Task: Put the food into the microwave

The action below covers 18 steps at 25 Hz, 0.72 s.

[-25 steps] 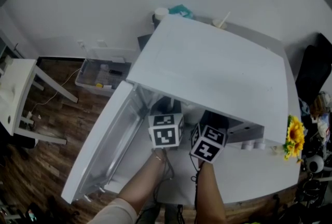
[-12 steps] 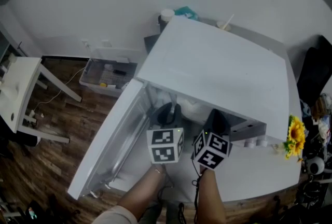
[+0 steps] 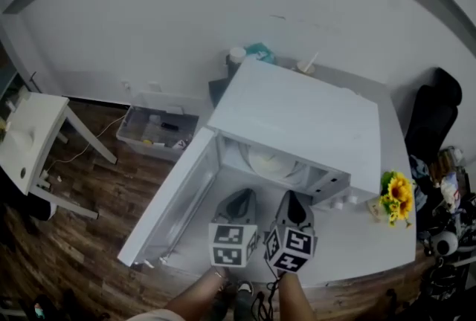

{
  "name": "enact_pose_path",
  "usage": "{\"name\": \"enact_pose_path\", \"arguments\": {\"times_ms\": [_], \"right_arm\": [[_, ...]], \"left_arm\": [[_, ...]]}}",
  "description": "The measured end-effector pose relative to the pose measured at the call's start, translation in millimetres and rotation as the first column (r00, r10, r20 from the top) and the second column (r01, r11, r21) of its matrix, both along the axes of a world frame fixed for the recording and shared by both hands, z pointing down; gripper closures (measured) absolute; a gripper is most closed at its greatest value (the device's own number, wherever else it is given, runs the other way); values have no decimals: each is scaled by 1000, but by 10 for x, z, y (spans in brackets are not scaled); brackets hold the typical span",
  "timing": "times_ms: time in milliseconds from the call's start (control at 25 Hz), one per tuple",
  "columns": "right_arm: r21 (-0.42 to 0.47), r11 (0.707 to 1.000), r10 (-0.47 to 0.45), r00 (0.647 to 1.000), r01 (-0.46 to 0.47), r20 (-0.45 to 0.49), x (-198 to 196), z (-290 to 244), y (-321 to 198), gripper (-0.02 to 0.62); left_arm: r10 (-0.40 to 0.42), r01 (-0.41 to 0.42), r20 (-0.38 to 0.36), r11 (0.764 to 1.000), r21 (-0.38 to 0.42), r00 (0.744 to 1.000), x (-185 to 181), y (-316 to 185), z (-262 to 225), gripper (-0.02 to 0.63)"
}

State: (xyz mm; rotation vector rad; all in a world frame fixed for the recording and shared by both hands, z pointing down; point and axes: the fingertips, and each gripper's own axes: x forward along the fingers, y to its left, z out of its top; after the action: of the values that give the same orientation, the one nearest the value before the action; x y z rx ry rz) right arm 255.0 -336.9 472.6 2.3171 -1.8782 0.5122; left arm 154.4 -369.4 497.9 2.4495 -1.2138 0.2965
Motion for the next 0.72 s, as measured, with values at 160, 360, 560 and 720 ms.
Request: {"name": "enact_pose_path", "arguments": {"times_ms": [160,360,560,720], "right_arm": [[-2,999,-36,999,36,-11,-194,-216,393,572],[30,998,-49,998,50,-34,-386,-530,879,574],[104,993,-54,996,61,-73,-529,-851,1227,574],[163,982,-74,991,91,-108,-682,-1115,1392,574]], "left_arm": [[39,-39,-7,999,17,999,-54,394,-278,588],[57,-56,-11,997,54,998,-216,788,-690,588],[80,-78,-22,992,104,997,-323,1138,-1072,588],[91,-86,-24,984,155,996,-428,1342,-1220,588]]}}
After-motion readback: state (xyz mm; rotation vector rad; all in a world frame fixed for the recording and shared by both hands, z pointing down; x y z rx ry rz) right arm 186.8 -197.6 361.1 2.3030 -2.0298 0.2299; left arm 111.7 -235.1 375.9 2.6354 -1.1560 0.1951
